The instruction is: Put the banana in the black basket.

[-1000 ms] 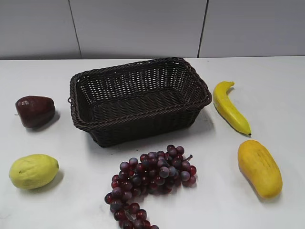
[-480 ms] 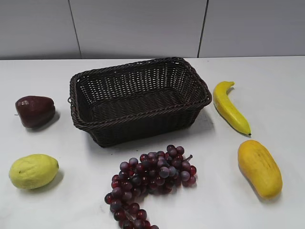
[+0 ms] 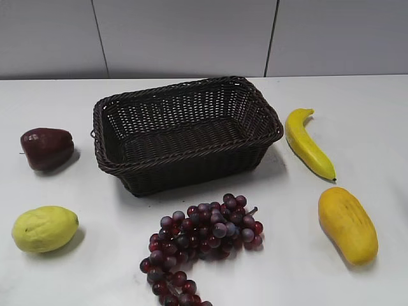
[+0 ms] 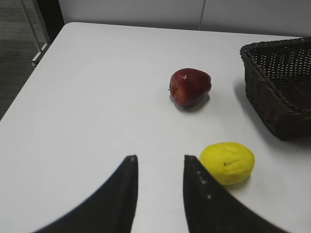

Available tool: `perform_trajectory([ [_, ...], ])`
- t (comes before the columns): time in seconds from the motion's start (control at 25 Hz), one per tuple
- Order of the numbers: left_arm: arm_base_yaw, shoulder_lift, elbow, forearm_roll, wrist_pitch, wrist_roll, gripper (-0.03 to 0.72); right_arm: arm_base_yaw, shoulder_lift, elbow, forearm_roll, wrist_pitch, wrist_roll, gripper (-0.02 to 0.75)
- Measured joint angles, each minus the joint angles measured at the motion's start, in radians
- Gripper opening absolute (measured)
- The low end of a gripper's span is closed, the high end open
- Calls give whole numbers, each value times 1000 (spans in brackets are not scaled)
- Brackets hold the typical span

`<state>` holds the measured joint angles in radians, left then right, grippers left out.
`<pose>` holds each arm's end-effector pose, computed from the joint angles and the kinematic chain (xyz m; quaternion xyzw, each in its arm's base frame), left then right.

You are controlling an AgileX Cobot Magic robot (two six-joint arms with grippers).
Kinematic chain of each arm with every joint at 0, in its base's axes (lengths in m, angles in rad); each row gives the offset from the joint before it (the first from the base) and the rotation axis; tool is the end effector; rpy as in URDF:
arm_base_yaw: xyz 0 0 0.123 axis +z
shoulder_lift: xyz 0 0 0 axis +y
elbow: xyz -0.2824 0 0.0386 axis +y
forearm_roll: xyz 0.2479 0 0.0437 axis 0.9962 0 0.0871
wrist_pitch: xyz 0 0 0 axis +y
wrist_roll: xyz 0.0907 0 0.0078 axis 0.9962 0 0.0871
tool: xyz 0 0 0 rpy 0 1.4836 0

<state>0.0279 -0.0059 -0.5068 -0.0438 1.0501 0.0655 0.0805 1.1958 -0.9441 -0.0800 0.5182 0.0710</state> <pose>-0.0061 -0.0036 0.2800 0.0168 0.8467 0.0029 0.5318 0.2535 0.0168 0.3231 -0.0271 0.9022 -0.0002 0.4305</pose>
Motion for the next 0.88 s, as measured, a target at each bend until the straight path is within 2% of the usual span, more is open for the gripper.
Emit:
perform_trajectory([
  [0.2, 0, 0, 0, 0, 0, 0, 236, 48, 193, -177, 17, 114, -12, 631],
  [0.48, 0, 0, 0, 0, 0, 1, 236, 144, 420, -314, 31, 149, -27, 629],
  [0.88, 0, 0, 0, 0, 0, 1, 236, 154, 696, -433, 86, 224, -47, 617],
])
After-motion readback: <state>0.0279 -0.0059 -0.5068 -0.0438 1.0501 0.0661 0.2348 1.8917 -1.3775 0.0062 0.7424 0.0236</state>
